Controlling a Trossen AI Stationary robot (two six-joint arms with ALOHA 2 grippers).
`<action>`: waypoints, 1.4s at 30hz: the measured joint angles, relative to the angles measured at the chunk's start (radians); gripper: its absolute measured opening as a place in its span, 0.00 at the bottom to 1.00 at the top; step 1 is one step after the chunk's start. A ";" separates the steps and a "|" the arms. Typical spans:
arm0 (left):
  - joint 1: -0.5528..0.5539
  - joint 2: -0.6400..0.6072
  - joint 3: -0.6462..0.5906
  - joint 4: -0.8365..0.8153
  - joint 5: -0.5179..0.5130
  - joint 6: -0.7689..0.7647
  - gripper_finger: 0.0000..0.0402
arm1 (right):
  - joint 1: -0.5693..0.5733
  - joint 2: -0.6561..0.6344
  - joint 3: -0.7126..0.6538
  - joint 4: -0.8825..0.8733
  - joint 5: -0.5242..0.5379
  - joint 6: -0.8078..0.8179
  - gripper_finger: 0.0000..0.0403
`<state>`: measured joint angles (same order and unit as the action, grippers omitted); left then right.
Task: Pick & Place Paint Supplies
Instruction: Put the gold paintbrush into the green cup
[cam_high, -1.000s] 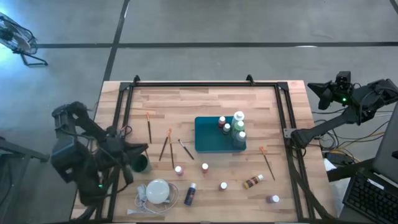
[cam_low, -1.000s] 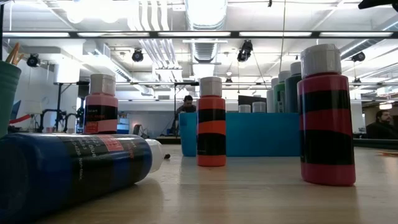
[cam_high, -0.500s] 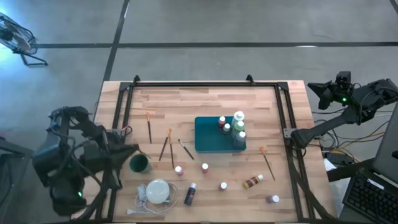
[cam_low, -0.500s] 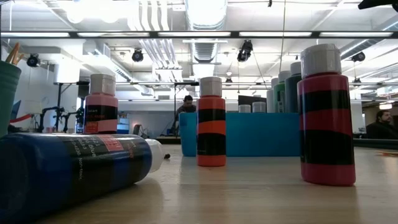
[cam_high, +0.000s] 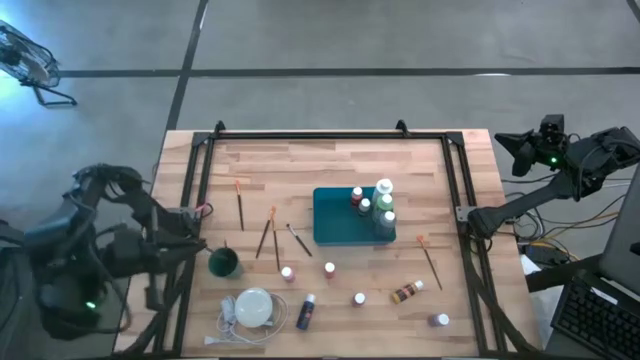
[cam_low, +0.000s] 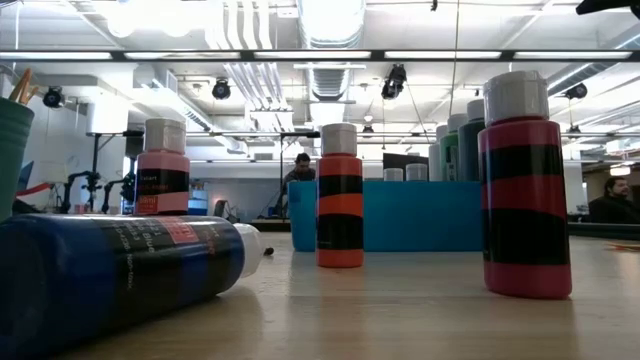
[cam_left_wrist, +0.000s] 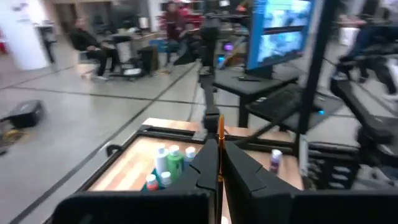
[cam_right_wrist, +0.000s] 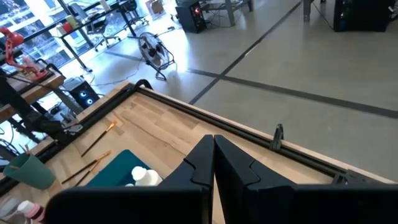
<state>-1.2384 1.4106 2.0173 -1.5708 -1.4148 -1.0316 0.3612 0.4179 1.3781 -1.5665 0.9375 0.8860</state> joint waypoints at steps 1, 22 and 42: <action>-0.026 -0.021 -0.010 -0.001 -0.001 0.020 0.02 | 0.000 0.000 0.000 0.000 0.000 0.000 0.02; -0.165 -0.416 -0.569 0.000 0.051 -0.213 0.02 | 0.000 0.000 0.000 0.000 0.000 0.000 0.02; -0.165 -0.283 -0.930 0.000 0.105 -0.626 0.02 | 0.000 0.000 0.000 0.000 0.000 0.000 0.02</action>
<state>-1.4036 1.1279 1.0874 -1.5709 -1.3096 -1.6571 0.3613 0.4179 1.3781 -1.5665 0.9375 0.8860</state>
